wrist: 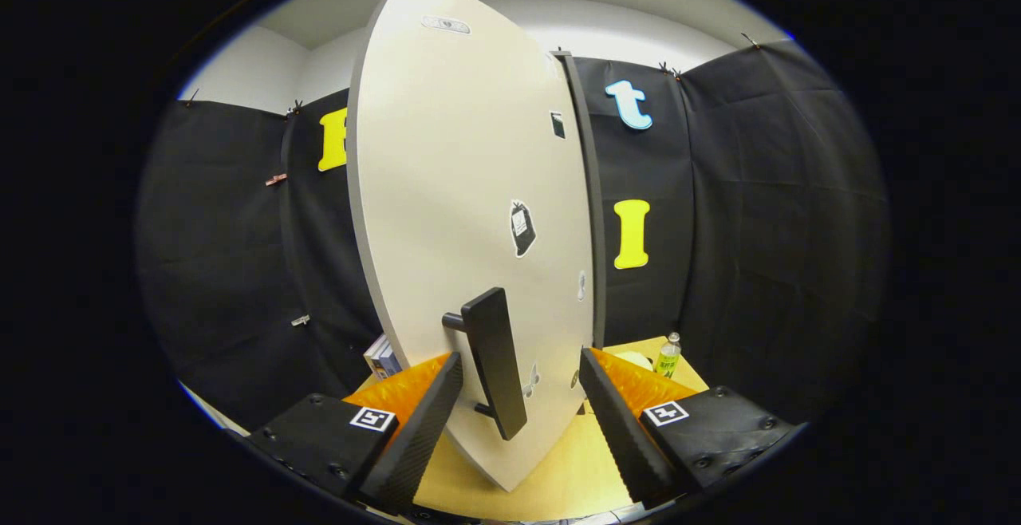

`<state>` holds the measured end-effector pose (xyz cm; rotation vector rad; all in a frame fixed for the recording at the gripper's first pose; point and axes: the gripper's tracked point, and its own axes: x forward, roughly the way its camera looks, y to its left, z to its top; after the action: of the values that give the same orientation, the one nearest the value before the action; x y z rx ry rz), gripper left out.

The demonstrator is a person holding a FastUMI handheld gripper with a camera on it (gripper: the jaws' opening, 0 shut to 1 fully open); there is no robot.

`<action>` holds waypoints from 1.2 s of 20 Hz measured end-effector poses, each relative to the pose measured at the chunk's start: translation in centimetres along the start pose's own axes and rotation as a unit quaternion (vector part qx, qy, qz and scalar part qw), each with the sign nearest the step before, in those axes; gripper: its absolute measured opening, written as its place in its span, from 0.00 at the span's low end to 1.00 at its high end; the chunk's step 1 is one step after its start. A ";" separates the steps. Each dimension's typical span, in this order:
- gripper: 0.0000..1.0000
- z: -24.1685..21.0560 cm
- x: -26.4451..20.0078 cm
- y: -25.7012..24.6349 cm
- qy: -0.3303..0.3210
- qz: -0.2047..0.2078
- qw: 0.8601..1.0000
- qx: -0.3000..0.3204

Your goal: Open the shoe cabinet door, grab the shoes and put them into the shoe cabinet, then close the shoe cabinet door.

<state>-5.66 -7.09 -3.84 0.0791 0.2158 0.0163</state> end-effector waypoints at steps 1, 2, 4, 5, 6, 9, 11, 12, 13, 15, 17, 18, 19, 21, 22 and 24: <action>0.97 0.0 0.6 1.0 -0.002 0.003 1.000 0.000; 0.97 -0.1 1.3 1.9 -0.002 0.008 1.000 0.000; 0.97 -0.3 2.4 3.7 -0.002 0.018 1.000 0.000; 0.98 -0.3 2.7 4.5 -0.003 0.021 1.000 -0.001; 0.98 -0.2 3.1 5.2 -0.006 0.025 1.000 -0.003; 0.98 0.3 3.2 6.5 -0.010 0.032 0.999 -0.010; 0.98 0.5 3.3 7.2 -0.012 0.035 0.999 -0.013; 0.98 0.5 3.3 7.4 -0.012 0.035 0.999 -0.015; 0.98 0.6 3.2 7.6 -0.013 0.035 0.999 -0.017; 0.98 0.8 3.0 7.6 -0.015 0.034 0.999 -0.021; 0.98 0.8 2.8 7.6 -0.014 0.032 0.999 -0.024; 0.98 0.7 2.7 7.5 -0.013 0.031 0.999 -0.025; 0.98 0.6 2.5 7.5 -0.011 0.029 0.999 -0.027; 0.98 0.6 2.2 7.5 -0.010 0.028 0.999 -0.031; 0.98 0.6 2.1 7.5 -0.009 0.028 0.999 -0.033; 0.98 0.6 1.9 7.4 -0.009 0.028 0.999 -0.036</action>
<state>-3.72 0.27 -3.11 0.0134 0.1941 0.0781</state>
